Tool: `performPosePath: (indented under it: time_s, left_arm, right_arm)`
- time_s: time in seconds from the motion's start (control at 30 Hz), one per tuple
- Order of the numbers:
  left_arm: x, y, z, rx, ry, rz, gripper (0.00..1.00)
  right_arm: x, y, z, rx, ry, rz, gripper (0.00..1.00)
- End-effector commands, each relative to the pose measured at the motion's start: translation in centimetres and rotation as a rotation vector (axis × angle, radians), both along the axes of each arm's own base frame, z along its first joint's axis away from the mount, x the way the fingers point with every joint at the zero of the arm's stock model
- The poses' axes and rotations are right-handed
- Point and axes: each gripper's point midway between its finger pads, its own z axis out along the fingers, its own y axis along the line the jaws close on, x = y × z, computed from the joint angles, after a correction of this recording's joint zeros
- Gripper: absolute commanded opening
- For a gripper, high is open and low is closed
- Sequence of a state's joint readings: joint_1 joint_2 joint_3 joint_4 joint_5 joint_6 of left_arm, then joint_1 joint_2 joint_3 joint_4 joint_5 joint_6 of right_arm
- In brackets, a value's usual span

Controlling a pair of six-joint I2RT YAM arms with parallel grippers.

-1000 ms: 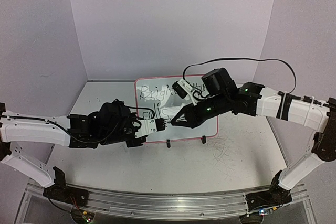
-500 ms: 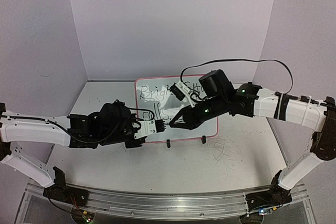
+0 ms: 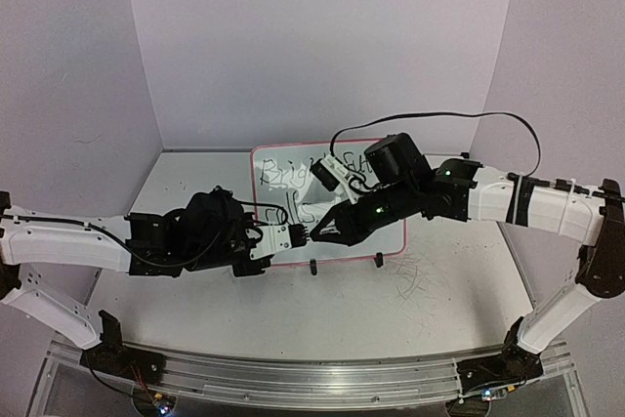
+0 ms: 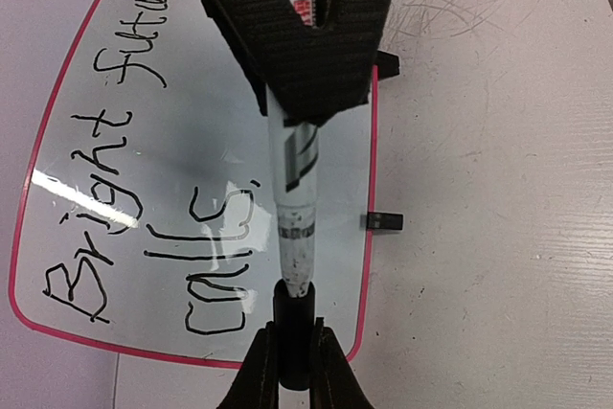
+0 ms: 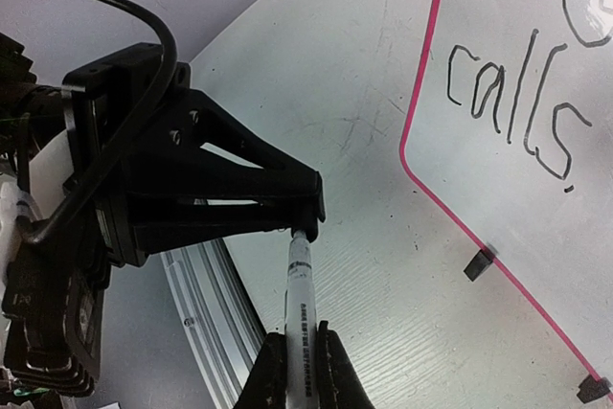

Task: Write a sentence on the whiteboard
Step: Insert the whiteboard marker without the cap into the pen cap.

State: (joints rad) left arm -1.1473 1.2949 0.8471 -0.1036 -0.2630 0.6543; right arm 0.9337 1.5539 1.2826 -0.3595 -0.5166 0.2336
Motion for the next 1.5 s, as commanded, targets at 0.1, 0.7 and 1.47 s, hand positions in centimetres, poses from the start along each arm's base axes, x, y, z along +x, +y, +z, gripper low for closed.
performPosePath:
  time_s: [0.1,0.7,1.47]
  left_arm:
    - [0.4,-0.9,3.8,-0.111,-0.034,0.007,0.0]
    - [-1.2,-3.0,9.4,-0.235,-0.063,-0.04,0.0]
    - [-5.1,-4.8,11.4,-0.248,-0.225,-0.027,0.0]
  right_arm:
    - [-0.2,0.9,1.1,0.038,-0.018,0.01,0.0]
    - [0.6,4.0,0.4,0.057,0.073,0.028,0.0]
    - [0.0,8.3,0.7,0.166,0.278,0.012,0.0]
